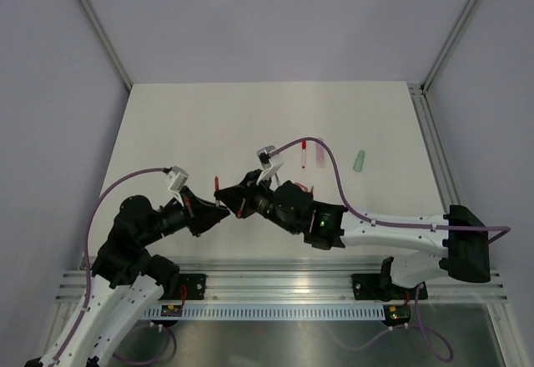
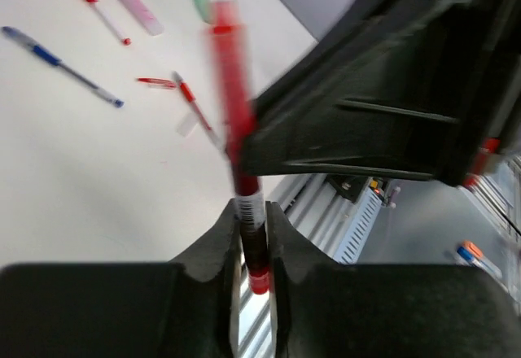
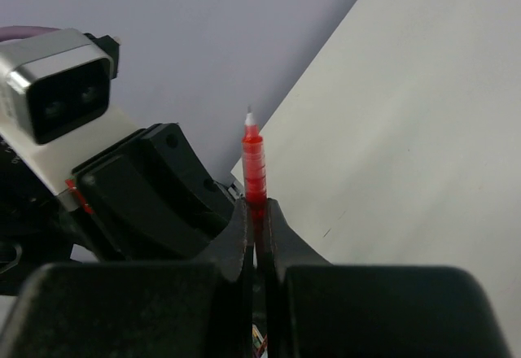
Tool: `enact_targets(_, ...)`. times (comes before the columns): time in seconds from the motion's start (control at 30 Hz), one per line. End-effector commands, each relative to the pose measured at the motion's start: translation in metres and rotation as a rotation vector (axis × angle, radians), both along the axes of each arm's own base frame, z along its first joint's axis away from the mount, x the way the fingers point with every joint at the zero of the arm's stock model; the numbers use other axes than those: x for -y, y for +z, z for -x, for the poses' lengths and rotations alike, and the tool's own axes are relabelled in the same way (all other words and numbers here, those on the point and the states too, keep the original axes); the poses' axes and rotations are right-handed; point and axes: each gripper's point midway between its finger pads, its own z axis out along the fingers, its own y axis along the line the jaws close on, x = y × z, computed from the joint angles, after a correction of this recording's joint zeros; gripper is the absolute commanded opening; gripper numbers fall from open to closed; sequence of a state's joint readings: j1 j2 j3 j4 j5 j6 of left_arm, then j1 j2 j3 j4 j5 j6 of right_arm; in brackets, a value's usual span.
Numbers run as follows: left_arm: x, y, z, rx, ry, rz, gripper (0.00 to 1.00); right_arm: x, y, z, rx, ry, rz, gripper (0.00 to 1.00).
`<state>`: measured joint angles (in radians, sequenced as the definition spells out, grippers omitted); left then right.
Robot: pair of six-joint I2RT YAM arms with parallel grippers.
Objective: Insert the pens into the pen caps
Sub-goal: Pick up the pen from the center of the board.
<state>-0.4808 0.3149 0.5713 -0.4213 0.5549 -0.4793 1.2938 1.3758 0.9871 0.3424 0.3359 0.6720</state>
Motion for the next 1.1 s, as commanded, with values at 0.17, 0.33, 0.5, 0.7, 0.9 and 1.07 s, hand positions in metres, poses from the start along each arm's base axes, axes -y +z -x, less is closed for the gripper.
enact_targets(0.17, 0.002, 0.008, -0.002, 0.041, -0.012, 0.010, 0.00, 0.007, 0.011, 0.001, 0.026, -0.017, 0.002, 0.30)
enact_targets(0.33, -0.003, 0.009, -0.005, 0.053, 0.030, 0.006, 0.00, 0.034, 0.021, 0.007, 0.059, 0.000, 0.135, 0.59)
enact_targets(0.5, -0.015, 0.013, -0.009, 0.078, 0.113, 0.003, 0.00, 0.086, -0.018, 0.010, -0.033, -0.024, 0.271, 0.42)
enact_targets(0.7, -0.023, 0.020, -0.007, 0.119, 0.150, 0.018, 0.00, 0.158, -0.114, -0.029, -0.281, -0.212, 0.505, 0.10)
enact_targets(0.9, -0.029, 0.026, -0.004, 0.153, 0.170, 0.032, 0.00, 0.175, -0.170, -0.059, -0.385, -0.350, 0.695, 0.00)
enact_targets(1.07, -0.034, 0.022, -0.009, 0.134, 0.213, 0.023, 0.00, 0.176, -0.200, -0.077, -0.443, -0.429, 0.791, 0.00)
